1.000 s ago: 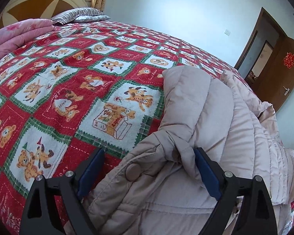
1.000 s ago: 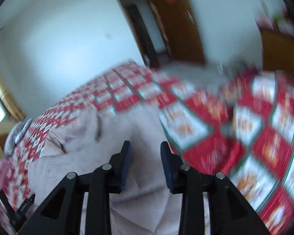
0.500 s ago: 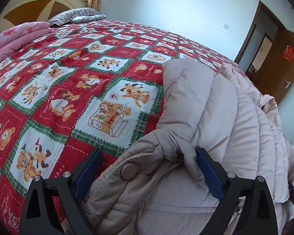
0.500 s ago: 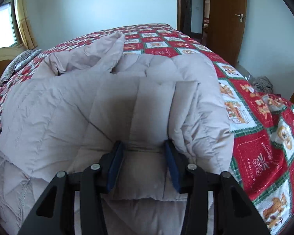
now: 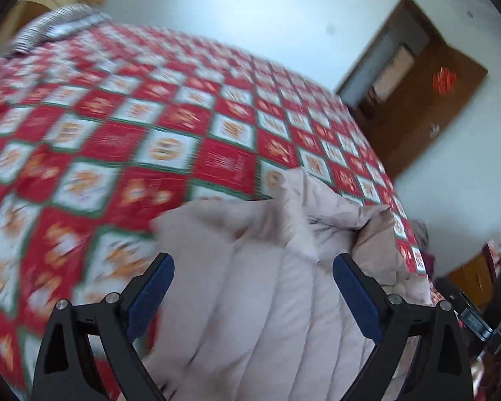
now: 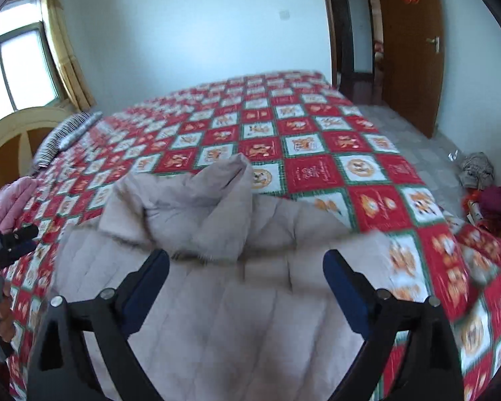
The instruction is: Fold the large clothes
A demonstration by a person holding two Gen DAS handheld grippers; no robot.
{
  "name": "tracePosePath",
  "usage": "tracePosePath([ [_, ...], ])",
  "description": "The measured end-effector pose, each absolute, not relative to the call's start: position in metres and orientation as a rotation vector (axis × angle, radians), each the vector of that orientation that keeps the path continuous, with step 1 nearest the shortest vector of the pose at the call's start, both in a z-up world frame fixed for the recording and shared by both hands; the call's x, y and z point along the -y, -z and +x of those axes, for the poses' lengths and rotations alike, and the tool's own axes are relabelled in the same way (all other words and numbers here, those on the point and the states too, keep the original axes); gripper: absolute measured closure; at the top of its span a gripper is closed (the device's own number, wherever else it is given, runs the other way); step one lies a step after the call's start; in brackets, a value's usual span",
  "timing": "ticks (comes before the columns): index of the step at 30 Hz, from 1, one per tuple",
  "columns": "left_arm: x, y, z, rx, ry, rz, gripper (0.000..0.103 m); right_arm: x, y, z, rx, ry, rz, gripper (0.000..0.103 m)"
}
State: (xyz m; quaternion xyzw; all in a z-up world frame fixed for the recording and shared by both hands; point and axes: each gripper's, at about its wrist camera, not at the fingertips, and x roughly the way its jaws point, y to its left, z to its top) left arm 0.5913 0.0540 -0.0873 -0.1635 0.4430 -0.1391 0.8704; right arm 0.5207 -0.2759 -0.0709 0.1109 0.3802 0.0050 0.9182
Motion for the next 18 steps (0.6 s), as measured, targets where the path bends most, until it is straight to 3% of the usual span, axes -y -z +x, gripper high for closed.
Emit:
tracePosePath([
  [3, -0.026, 0.109, 0.64, -1.008, 0.263, -0.284, 0.007, 0.277, 0.092, 0.564, -0.854, -0.008, 0.262, 0.012],
  [7, -0.002, 0.133, 0.673, -1.084, 0.323, -0.331, 0.007, 0.268, 0.119, 0.599, -0.955, -0.02, 0.217, 0.025],
  [8, 0.002, 0.138, 0.678, -1.104, 0.325, -0.331, 0.007, 0.263, 0.126, 0.608, -0.994, -0.011, 0.184, 0.05],
  [10, 0.011, 0.148, 0.684, -1.116, 0.284, -0.303, 0.008, 0.259, 0.134, 0.614, -1.034, -0.037, 0.167, 0.089],
  [12, 0.017, 0.145, 0.685, -1.076, 0.274, -0.268, 0.043, 0.259, 0.129, 0.607, -0.999, -0.037, 0.165, 0.091],
  [13, 0.02, 0.142, 0.685, -1.081, 0.311, -0.27, 0.074, 0.261, 0.123, 0.602, -0.973, -0.042, 0.171, 0.093],
  [14, 0.021, 0.138, 0.683, -1.095, 0.359, -0.301, 0.085, 0.265, 0.117, 0.594, -0.94, -0.048, 0.187, 0.093],
  [18, 0.021, 0.113, 0.66, -0.998, 0.378, -0.27, 0.092, 0.285, 0.109, 0.561, -0.885, -0.037, 0.24, 0.093],
])
